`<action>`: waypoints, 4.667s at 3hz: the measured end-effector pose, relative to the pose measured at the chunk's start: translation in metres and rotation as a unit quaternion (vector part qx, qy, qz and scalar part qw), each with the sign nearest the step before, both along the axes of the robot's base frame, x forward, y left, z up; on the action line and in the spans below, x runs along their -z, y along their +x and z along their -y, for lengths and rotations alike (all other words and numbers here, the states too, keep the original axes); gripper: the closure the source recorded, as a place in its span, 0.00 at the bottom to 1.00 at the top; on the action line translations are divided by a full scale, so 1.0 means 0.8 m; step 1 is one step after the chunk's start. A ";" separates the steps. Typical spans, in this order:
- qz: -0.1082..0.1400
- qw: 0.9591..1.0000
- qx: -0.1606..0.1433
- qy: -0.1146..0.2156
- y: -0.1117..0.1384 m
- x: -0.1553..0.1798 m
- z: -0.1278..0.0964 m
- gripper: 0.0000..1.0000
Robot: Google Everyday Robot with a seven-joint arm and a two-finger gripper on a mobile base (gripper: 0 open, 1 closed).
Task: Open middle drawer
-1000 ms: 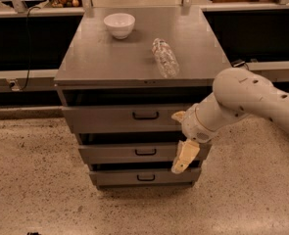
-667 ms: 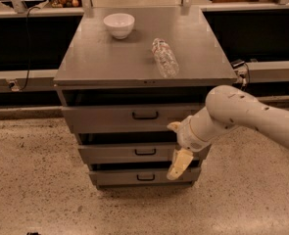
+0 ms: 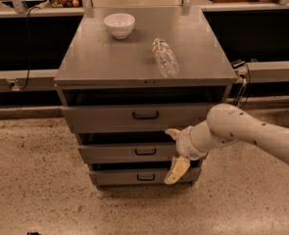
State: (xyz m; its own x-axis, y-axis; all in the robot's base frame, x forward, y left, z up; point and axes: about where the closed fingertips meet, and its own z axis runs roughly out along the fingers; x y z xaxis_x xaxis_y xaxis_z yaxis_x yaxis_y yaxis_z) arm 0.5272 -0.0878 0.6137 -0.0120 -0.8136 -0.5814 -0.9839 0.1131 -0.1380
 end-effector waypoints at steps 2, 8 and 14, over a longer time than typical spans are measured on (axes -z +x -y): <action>0.017 0.999 0.007 0.041 0.026 0.085 0.005 0.00; 0.069 0.995 -0.070 -0.019 0.081 0.142 0.014 0.00; 0.097 0.991 -0.040 -0.079 0.116 0.236 0.029 0.00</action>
Offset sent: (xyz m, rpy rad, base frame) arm 0.0476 -0.0209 -0.1214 0.1388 -0.1218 -0.0424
